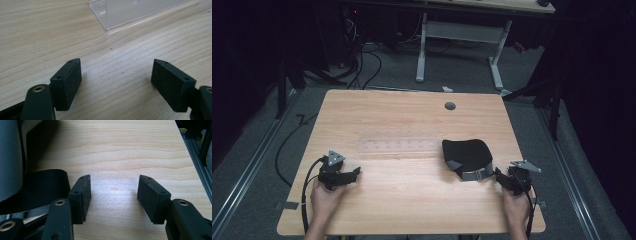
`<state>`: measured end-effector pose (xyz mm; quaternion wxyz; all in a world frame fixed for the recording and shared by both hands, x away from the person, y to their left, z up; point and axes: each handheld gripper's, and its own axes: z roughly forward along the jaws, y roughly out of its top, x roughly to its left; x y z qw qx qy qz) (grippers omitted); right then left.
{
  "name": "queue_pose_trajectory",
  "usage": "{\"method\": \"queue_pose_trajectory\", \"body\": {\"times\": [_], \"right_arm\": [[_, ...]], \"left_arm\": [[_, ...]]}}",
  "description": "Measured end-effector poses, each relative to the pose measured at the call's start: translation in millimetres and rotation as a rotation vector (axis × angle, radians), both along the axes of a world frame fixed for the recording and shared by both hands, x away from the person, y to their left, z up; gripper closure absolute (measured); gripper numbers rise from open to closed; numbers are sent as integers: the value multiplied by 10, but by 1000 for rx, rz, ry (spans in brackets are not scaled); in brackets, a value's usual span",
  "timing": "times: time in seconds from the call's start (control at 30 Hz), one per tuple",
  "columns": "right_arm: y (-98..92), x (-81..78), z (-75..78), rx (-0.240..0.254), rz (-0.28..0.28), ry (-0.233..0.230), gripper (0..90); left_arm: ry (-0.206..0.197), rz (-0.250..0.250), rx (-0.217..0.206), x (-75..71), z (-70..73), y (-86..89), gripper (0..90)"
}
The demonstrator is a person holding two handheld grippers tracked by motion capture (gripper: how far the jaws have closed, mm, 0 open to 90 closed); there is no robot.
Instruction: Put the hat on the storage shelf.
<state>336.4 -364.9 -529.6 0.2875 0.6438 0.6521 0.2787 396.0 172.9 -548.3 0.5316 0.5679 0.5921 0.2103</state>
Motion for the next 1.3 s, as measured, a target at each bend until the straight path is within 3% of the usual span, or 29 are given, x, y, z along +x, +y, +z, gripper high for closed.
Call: {"method": "queue_pose_trajectory", "body": {"times": [0.5, 0.83, 1.03, 1.3], "right_arm": [[1, 0, 1, 1, -2, 1, 450], [-27, -15, 4, 13, -6, -7, 511], [-28, -73, 21, 29, -3, -8, 533], [-30, -237, 68, 47, 22, -42, 536]], "left_arm": [[0, 1, 0, 0, 0, -1, 248], [0, 1, -1, 0, 1, -1, 249], [0, 1, -1, 1, 1, 0, 248], [0, 1, -1, 1, 1, -1, 249]]}}
